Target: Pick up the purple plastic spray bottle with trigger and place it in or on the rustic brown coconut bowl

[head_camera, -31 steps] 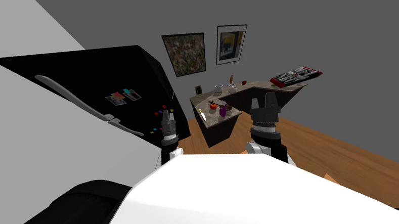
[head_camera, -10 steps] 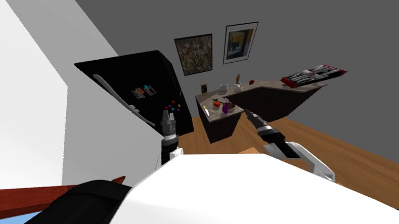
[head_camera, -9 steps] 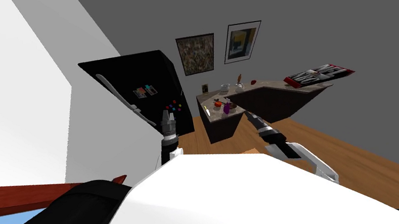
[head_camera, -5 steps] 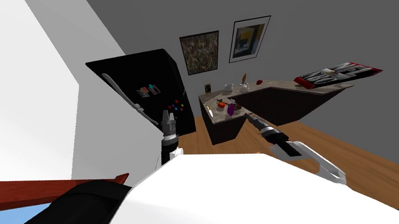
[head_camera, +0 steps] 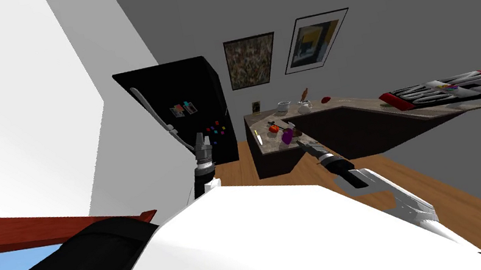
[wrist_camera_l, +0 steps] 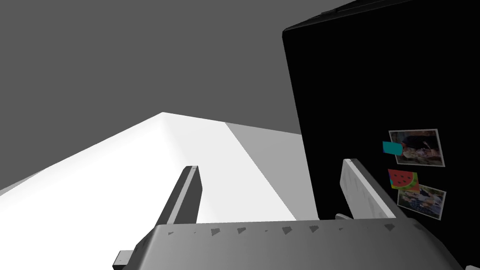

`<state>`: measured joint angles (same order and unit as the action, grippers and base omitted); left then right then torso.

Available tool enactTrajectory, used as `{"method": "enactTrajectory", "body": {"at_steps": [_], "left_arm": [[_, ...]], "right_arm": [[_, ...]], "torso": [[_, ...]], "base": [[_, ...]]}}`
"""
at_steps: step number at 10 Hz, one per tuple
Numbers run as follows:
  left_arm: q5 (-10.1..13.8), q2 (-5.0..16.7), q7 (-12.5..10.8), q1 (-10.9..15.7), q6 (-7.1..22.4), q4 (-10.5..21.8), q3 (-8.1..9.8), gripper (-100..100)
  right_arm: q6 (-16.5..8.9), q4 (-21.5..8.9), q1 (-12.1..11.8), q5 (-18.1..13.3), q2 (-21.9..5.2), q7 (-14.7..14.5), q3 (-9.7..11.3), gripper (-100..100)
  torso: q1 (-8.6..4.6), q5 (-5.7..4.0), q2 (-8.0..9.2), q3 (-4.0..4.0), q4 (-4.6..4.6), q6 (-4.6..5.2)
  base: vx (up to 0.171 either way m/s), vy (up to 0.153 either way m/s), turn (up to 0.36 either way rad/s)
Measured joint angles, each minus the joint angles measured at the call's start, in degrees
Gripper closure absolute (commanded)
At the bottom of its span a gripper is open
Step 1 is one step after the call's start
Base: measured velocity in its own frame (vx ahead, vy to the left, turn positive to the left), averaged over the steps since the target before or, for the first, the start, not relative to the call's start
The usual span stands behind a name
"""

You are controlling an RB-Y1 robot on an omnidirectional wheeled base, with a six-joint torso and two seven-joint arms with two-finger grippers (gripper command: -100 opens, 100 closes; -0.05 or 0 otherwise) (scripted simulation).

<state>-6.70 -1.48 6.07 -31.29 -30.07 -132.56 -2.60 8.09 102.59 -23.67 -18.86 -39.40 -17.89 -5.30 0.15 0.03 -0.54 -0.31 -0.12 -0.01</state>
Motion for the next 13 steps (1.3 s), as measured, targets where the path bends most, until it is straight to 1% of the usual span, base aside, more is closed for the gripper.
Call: {"method": "enactTrajectory", "body": {"at_steps": [2, 6, 8, 9, 10, 11, 13], "left_arm": [[0.0, 0.0, 0.0, 0.0, 0.0, 0.0, 0.0, 0], [0.0, 0.0, 0.0, 0.0, 0.0, 0.0, 0.0, 0], [0.0, 0.0, 0.0, 0.0, 0.0, 0.0, 0.0, 0], [0.0, 0.0, 0.0, 0.0, 0.0, 0.0, 0.0, 0], [0.0, 0.0, 0.0, 0.0, 0.0, 0.0, 0.0, 0], [0.0, 0.0, 0.0, 0.0, 0.0, 0.0, 0.0, 0], [0.0, 0.0, 0.0, 0.0, 0.0, 0.0, 0.0, 0]], "right_arm": [[0.1, -2.0, 0.0, -2.0, -3.1, 0.4, 0.4, -100], [-0.4, -3.2, -0.6, -5.2, -8.1, 1.1, 1.7, -100], [0.0, -3.7, -1.1, -6.4, -10.3, 1.4, 2.0, -100], [0.0, -3.7, -1.1, -6.4, -10.4, 1.5, 2.0, 0], [0.0, -3.7, -1.1, -6.4, -10.4, 1.5, 2.0, -100], [0.0, -3.7, -1.1, -6.4, -10.4, 1.5, 2.0, 100], [0.1, -3.7, -1.1, -6.4, -10.4, 1.5, 2.0, 100]], "torso": [[-0.08, -0.01, 0.01, 0.0, 0.0, 0.01], [-0.04, -0.01, 0.11, 0.06, 0.02, 0.02], [-0.09, -0.02, 0.15, 0.08, 0.03, 0.03], [-0.08, -0.03, 0.32, 0.17, 0.06, 0.04], [-0.07, -0.02, 0.47, 0.26, 0.1, 0.05], [-0.07, -0.02, 0.53, 0.3, 0.11, 0.05], [-0.09, -0.04, 0.56, 0.31, 0.11, 0.07]], "base": [[0.142, 0.003, 0.079], [0.114, 0.01, 0.063], [0.075, -0.003, 0.034], [0.009, -0.001, 0.0], [0.0, 0.0, 0.0], [0.0, 0.0, 0.0], [0.0, 0.0, 0.0]]}}
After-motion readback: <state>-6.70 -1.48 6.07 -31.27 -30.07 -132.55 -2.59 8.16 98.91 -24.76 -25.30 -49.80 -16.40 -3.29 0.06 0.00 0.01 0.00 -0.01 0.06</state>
